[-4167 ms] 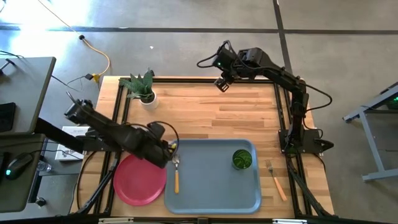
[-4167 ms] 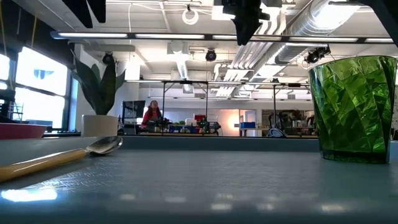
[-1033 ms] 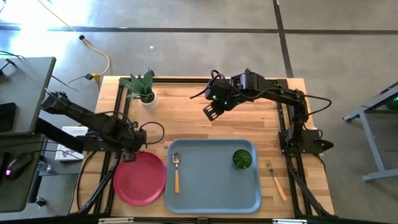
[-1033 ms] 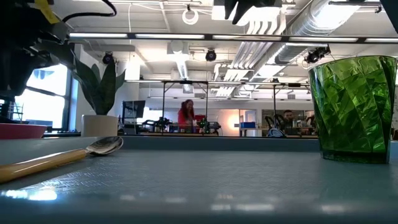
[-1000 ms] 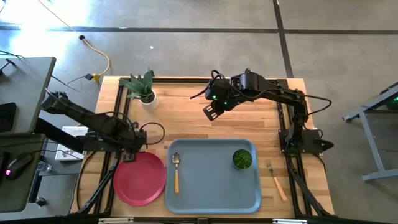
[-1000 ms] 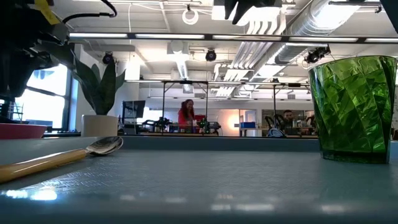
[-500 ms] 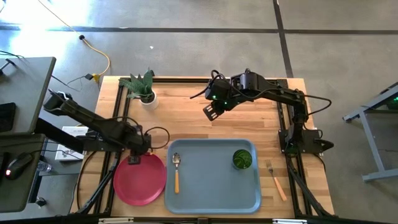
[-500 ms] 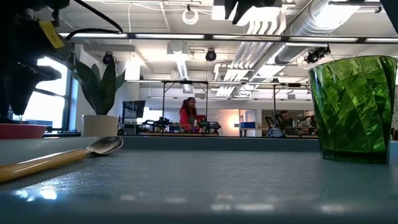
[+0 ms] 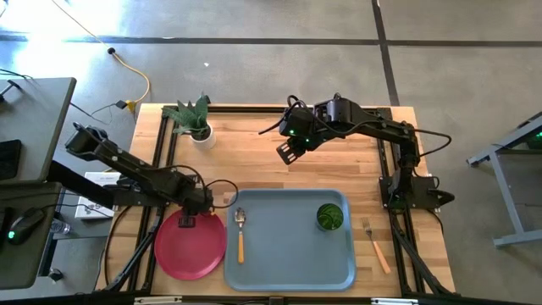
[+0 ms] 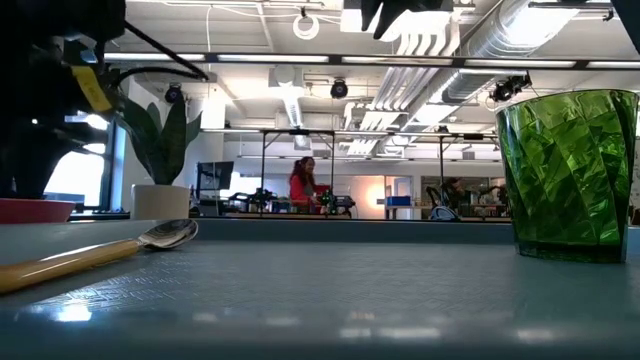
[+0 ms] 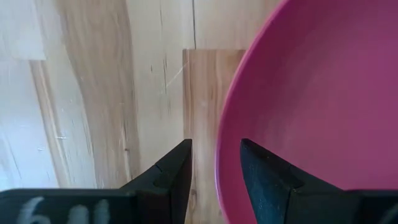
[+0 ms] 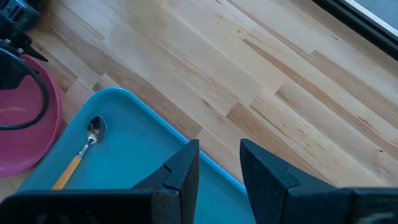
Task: Pick and place plate/cup/fork/spoon on tray
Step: Put the pink plate on the blue tray
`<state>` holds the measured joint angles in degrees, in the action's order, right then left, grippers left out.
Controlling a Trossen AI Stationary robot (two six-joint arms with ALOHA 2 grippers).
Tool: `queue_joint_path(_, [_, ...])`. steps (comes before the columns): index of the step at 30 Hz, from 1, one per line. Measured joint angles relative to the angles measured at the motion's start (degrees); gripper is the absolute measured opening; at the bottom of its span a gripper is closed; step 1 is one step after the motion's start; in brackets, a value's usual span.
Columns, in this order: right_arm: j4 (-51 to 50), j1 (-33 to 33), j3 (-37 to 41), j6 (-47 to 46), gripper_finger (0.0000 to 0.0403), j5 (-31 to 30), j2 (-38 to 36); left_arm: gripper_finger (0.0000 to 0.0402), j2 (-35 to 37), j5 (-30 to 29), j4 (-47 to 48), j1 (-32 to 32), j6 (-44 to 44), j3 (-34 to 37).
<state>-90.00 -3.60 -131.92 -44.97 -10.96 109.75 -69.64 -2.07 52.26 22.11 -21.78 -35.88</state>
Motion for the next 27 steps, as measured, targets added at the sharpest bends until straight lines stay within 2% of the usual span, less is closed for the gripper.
queue_joint_path(9, [-0.02,0.00,0.00,0.24,0.0108,0.00,0.00,0.0127,-6.40,0.04,-3.16,0.00,0.96,0.00])
queue_joint_path(17, [0.00,0.00,0.00,0.18,0.0108,0.00,0.00,0.0122,-8.36,0.00,-4.10,0.00,1.03,-0.09])
queue_joint_path(20, [-0.02,0.00,0.00,0.15,0.0108,0.00,0.00,0.0101,-8.27,0.04,-4.21,0.00,1.03,-0.09])
queue_joint_path(27, [-0.02,0.00,0.00,0.00,0.0108,0.00,0.00,0.0023,-8.04,0.43,-3.80,0.00,1.72,-0.27])
